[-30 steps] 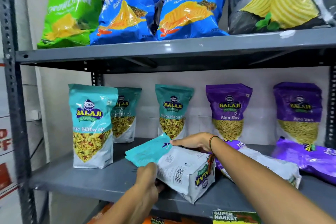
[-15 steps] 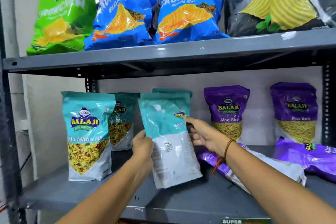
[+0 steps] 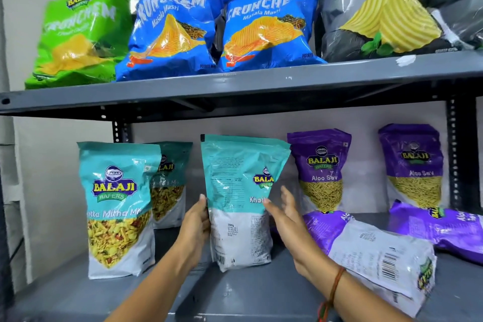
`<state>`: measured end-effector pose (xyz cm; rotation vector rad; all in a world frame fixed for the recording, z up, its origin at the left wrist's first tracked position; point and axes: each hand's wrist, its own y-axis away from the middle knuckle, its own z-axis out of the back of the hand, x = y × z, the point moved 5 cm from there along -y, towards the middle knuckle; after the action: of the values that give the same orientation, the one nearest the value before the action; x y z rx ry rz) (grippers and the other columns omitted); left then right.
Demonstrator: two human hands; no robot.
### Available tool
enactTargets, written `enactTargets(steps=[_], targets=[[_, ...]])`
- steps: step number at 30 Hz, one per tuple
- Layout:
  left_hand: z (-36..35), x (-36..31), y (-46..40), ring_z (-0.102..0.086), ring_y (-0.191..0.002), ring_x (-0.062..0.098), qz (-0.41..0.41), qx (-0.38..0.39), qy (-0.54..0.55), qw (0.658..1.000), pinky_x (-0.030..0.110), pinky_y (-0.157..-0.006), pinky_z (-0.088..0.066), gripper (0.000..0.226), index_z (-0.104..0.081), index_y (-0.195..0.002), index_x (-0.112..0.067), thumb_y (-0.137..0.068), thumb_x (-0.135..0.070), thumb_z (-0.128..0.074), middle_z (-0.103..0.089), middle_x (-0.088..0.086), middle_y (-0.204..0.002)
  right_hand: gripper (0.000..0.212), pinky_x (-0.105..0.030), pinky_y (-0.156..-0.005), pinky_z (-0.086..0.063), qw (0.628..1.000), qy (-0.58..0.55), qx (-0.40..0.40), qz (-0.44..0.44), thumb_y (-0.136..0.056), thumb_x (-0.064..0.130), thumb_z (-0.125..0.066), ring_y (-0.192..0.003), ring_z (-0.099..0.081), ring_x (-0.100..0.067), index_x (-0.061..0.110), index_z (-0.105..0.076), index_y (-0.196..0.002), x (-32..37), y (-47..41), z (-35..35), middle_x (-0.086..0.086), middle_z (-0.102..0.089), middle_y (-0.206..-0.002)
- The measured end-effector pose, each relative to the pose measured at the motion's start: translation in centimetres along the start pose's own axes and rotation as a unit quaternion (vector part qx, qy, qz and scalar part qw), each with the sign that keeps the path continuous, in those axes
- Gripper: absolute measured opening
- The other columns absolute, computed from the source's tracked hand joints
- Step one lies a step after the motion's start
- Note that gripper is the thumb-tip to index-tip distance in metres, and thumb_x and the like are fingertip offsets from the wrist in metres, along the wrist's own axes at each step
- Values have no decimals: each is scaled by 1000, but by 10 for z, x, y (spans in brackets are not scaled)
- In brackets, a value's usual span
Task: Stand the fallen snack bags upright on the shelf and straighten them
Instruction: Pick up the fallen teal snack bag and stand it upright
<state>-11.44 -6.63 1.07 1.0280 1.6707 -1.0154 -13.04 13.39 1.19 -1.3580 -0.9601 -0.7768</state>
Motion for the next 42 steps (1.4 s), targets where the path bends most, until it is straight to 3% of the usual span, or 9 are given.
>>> enactTargets(steps=[5, 10, 15, 18, 22, 28, 34, 37, 42], targets=[[1, 1, 1, -58, -107, 27, 53, 5, 29, 998, 41, -99, -41, 58, -57, -121, -17, -100, -57, -20, -66, 8, -110, 43, -40, -112, -38, 1000, -5, -23, 13, -72, 38, -71, -123, -48, -15, 38, -48, -108, -21, 36, -19, 2, -48, -130], [-8, 12, 14, -62, -94, 24, 71, 39, 25, 996, 38, -89, -46, 64, -65, -97, -16, -98, -60, -19, -69, 6, -95, 96, -34, -116, -31, 997, -64, 24, -45, -47, 69, -76, -130, -41, -3, 38, -40, -130, -31, 33, -43, 11, -39, -145], [10, 8, 6, -56, -58, 23, -31, -44, -27, 998, 25, -58, -46, 56, -67, -77, -3, -104, -36, -31, -59, 13, -60, 100, -39, -122, -16, 988, -61, 110, -85, -52, 78, -70, -139, -25, 5, 53, -28, -139, -26, 27, -38, 29, -26, -149], [10, 11, -6, -59, -70, 19, -26, -45, -62, 997, 25, -66, -46, 28, -68, -86, -10, -100, -15, -44, -70, 19, -87, 123, -35, -119, -18, 995, 73, 46, -58, -39, 80, -68, -136, -19, -3, 41, -18, -145, -25, 31, -30, 19, -20, -139], [-17, 24, 0, -64, -81, 9, 52, 40, -42, 997, 19, -59, -51, 33, -64, -110, -14, -104, -31, -36, -72, 2, -94, 94, -23, -102, -38, 988, 145, 49, -24, -45, 63, -77, -119, -40, -9, 36, -33, -124, -28, 38, -36, 8, -36, -126], [25, 31, -14, -51, -62, 13, -6, -90, -16, 996, 26, -56, -38, 55, -63, -124, -4, -94, -48, -51, -59, 0, -70, 28, -7, -67, -48, 993, 9, 83, -86, -87, -3, -55, -83, -67, 3, 17, -64, -105, -26, 14, -9, 6, -72, -96], [10, 29, 3, -72, -104, 11, 15, 146, -49, 988, 29, -83, -55, 64, -62, -124, -22, -73, -61, -69, -76, -4, -114, 36, -21, -86, -53, 995, 32, 65, -72, -83, 6, -70, -105, -66, -9, 31, -59, -107, -37, 13, -9, 7, -71, -113], [16, 35, -1, -71, -108, 21, -4, 144, -61, 988, 35, -90, -54, 107, -55, -129, -16, -35, -45, -97, -73, 6, -121, 36, -18, -83, -54, 994, 21, 80, -70, -86, 2, -67, -106, -65, -11, 28, -58, -110, -38, 6, -14, 1, -69, -117], [18, 37, -2, -72, -106, 23, -32, 86, -37, 995, 29, -82, -58, 103, -53, -129, -13, -35, -27, -95, -71, 11, -120, 32, -30, -95, -52, 991, 30, 99, -86, -88, 1, -64, -113, -64, -20, 19, -60, -113, -41, -5, -19, -5, -69, -119]])
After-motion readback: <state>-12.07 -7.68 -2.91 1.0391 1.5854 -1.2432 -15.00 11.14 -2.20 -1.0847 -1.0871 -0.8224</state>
